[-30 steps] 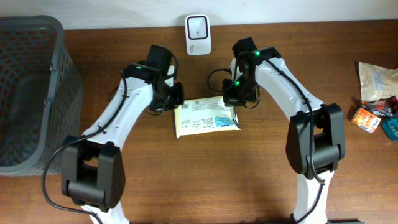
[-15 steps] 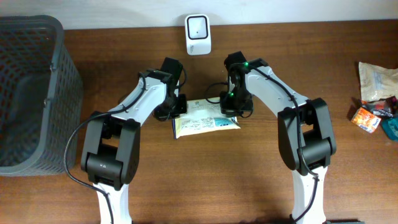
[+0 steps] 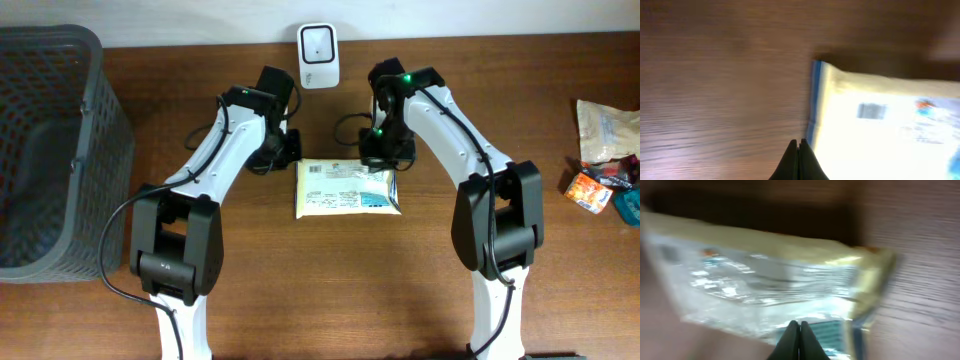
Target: Scan the item barcode
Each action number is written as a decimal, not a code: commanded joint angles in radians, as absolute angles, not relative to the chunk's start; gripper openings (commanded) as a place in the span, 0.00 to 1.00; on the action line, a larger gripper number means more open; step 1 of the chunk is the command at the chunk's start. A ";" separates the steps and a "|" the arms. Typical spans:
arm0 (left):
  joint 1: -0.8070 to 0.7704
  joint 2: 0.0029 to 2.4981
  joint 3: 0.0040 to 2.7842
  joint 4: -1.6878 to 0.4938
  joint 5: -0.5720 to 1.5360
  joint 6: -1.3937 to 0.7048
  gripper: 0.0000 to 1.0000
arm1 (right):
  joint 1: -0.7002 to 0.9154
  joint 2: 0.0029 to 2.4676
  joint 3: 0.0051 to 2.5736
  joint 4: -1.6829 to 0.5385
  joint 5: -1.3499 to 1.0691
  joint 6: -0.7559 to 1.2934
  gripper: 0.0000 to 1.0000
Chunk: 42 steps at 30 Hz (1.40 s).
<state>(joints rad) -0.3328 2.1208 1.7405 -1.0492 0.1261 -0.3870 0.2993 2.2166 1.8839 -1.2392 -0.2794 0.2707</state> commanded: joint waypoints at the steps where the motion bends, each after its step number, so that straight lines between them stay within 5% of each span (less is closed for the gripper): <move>1: -0.341 2.115 1.722 -1.022 0.318 -0.397 0.00 | 0.315 2.225 1.874 -1.212 -0.422 0.240 0.04; 12: -0.365 2.115 1.530 -0.834 0.330 -0.426 0.00 | 0.330 2.234 1.655 -0.993 -0.531 0.300 0.04; 16: -0.364 2.115 1.504 -0.849 0.095 -0.427 0.00 | 0.324 2.234 1.650 -0.995 -0.396 0.304 0.04; 29: -0.349 2.109 1.737 -1.062 -0.021 -0.426 0.00 | 0.319 2.230 1.957 -1.343 -0.122 0.256 0.05; 31: -0.349 2.109 1.750 -1.072 0.016 -0.426 0.00 | 0.319 2.230 1.971 -1.360 -0.118 0.239 0.22; 32: -0.349 2.109 1.750 -1.072 0.040 -0.426 0.00 | 0.319 2.230 1.971 -1.365 -0.118 0.239 0.52; 33: -0.349 2.111 1.750 -1.073 0.050 -0.426 0.13 | 0.316 2.230 1.969 -1.367 -0.118 0.239 0.82; 34: -0.349 2.111 1.750 -1.074 0.049 -0.426 0.37 | 0.313 2.230 1.968 -1.367 -0.118 0.239 0.93; 36: -0.349 2.111 1.750 -1.076 0.049 -0.426 0.74 | 0.302 2.230 1.968 -1.365 -0.118 0.239 0.99; 38: -0.349 2.111 1.750 -1.076 0.049 -0.426 0.96 | 0.279 2.230 1.968 -1.366 -0.102 0.239 0.99; 42: -0.347 2.111 1.750 -1.075 0.048 -0.426 0.99 | 0.222 2.230 1.968 -1.374 -0.036 0.238 0.98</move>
